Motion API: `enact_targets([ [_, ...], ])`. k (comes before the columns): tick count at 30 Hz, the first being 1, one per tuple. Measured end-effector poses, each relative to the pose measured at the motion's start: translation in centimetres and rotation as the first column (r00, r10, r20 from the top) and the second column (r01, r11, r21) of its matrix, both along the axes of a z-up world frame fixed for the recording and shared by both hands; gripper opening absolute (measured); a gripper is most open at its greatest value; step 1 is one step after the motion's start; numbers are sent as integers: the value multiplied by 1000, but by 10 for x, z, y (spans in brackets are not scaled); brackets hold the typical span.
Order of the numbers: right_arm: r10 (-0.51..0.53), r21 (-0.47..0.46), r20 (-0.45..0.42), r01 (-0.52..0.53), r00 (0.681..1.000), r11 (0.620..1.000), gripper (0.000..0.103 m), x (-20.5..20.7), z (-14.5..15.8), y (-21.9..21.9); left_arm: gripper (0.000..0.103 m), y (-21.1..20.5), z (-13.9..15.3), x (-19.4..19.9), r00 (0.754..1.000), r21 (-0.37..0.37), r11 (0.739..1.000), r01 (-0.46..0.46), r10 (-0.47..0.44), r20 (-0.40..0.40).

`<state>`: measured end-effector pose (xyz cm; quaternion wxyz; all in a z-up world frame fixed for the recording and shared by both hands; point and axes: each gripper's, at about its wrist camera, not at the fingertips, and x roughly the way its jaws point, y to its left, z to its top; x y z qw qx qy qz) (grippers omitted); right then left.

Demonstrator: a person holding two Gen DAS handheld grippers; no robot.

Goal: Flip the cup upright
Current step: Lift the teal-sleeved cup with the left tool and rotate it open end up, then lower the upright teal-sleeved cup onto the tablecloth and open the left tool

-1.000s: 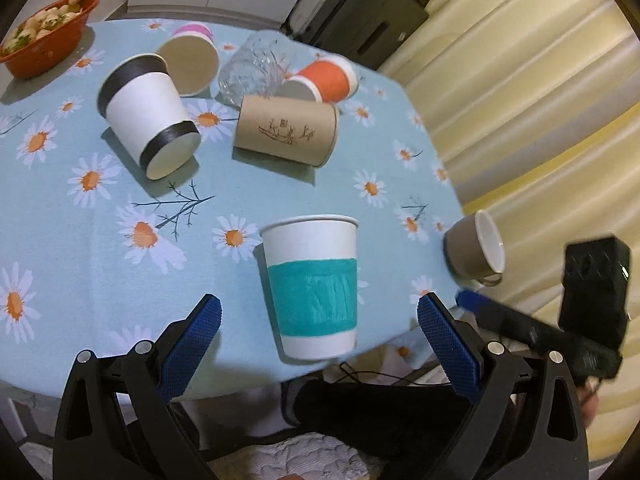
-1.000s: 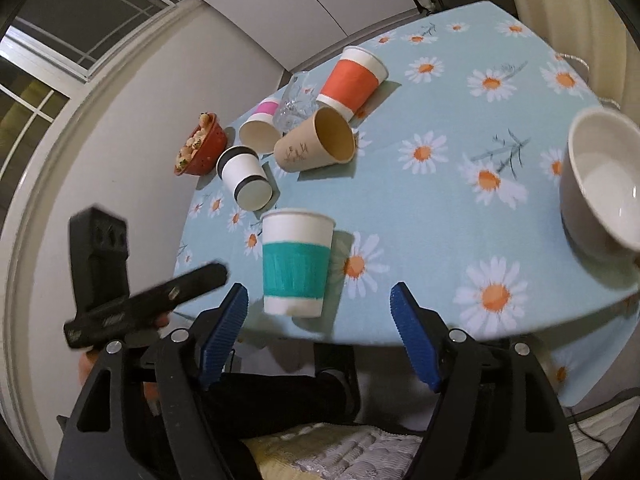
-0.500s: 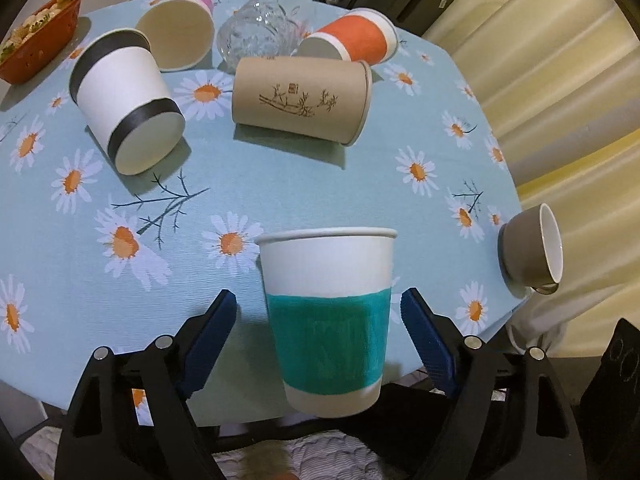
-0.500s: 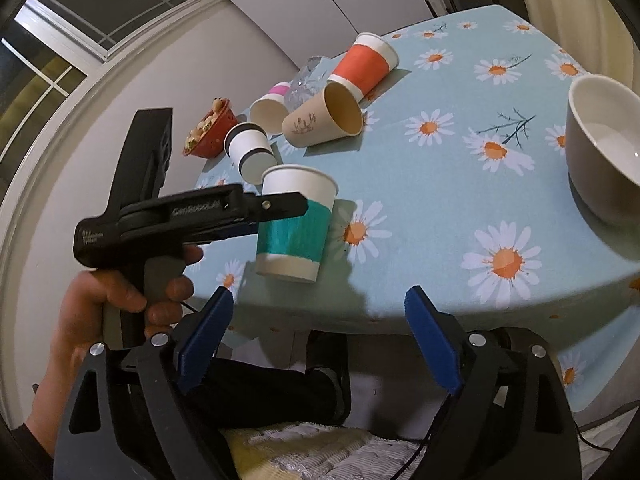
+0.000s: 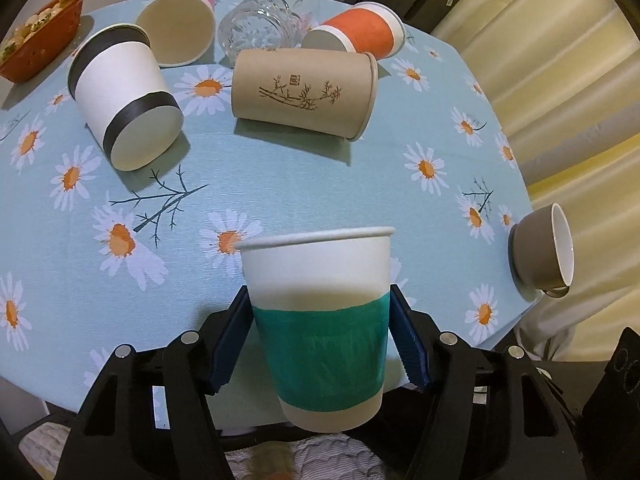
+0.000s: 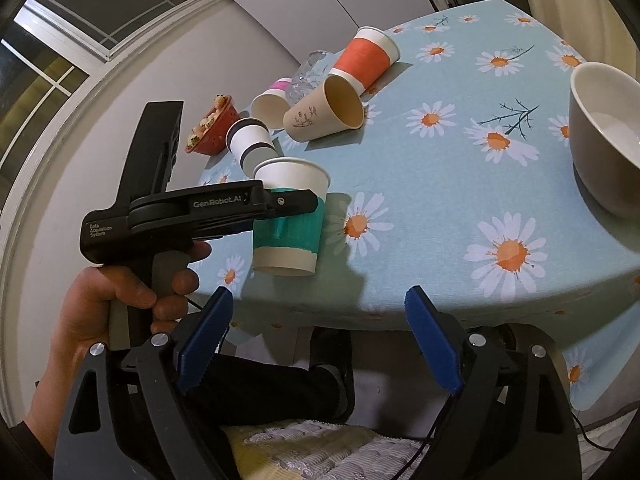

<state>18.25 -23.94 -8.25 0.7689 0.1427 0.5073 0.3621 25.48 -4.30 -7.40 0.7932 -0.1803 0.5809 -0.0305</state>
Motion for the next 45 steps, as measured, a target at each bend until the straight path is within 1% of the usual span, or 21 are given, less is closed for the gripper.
enact_targets([
  [5, 7, -7, 3, -7, 1000, 1000, 87, 0, -1, 3, 64, 6, 11, -7, 999, -11, 1000, -14, 15, 43],
  [10, 26, -17, 21, -26, 999, 1000, 87, -1, 3, 11, 64, 17, 30, -19, 991, -4, 999, -43, 43, 124],
  [12, 30, -18, 31, -30, 999, 999, 87, -2, 6, 14, 64, 20, 40, -25, 983, 13, 998, -56, 53, 177],
  [15, 30, -7, 54, -30, 998, 1000, 87, -1, 15, 16, 64, 24, 52, -37, 963, 53, 996, -79, 62, 263],
  [18, 30, 12, 90, -31, 995, 999, 87, -1, 25, 18, 64, 27, 60, -52, 933, 89, 990, -113, 74, 353],
  [22, 18, 51, 139, -25, 990, 998, 87, -2, 36, 19, 64, 29, 58, -69, 877, 91, 980, -176, 114, 466],
  [24, 17, 58, 168, -27, 986, 998, 88, -3, 39, 20, 64, 30, 55, -77, 846, 107, 973, -205, 121, 520],
  [26, 22, 60, 209, -35, 978, 998, 88, -6, 40, 22, 64, 28, 48, -85, 806, 146, 958, -248, 120, 580],
  [27, 24, 54, 227, -37, 974, 998, 88, -7, 39, 22, 64, 26, 46, -88, 793, 155, 953, -261, 120, 598],
  [29, 18, 46, 257, -31, 966, 998, 88, -8, 38, 22, 64, 23, 38, -95, 757, 176, 939, -295, 118, 643],
  [30, 15, 51, 259, -30, 966, 998, 88, -7, 37, 21, 64, 21, 35, -98, 739, 179, 934, -309, 117, 663],
  [31, 15, 53, 261, -30, 965, 998, 88, -6, 36, 20, 64, 20, 32, -103, 712, 183, 926, -330, 117, 692],
  [33, 13, 38, 266, -24, 964, 999, 88, -4, 34, 20, 64, 16, 30, -107, 675, 186, 918, -351, 110, 730],
  [34, 11, 20, 264, -17, 964, 1000, 88, -2, 32, 21, 64, 12, 28, -109, 655, 202, 910, -363, 95, 749],
  [36, 9, 6, 240, -11, 971, 1000, 88, 2, 27, 20, 64, 3, 24, -113, 616, 237, 894, -380, 54, 786],
  [37, 6, 14, 217, -10, 976, 1000, 88, 5, 23, 19, 64, -3, 21, -115, 590, 258, 882, -394, 28, 807],
  [39, -3, 29, 191, -3, 982, 1000, 88, 9, 19, 16, 64, -8, 15, -117, 559, 274, 867, -417, 7, 829],
  [40, -10, 28, 187, 5, 982, 1000, 88, 11, 18, 15, 64, -12, 11, -118, 539, 282, 853, -439, -1, 842],
  [42, -24, 30, 183, 18, 983, 999, 88, 12, 18, 12, 64, -18, 2, -118, 518, 319, 817, -481, -29, 855],
  [44, -36, 32, 177, 31, 984, 999, 88, 14, 16, 10, 65, -21, -7, -119, 497, 325, 797, -509, -37, 867],
  [45, -38, 31, 174, 34, 984, 999, 88, 14, 15, 10, 65, -21, -10, -119, 493, 328, 791, -516, -39, 869],
])
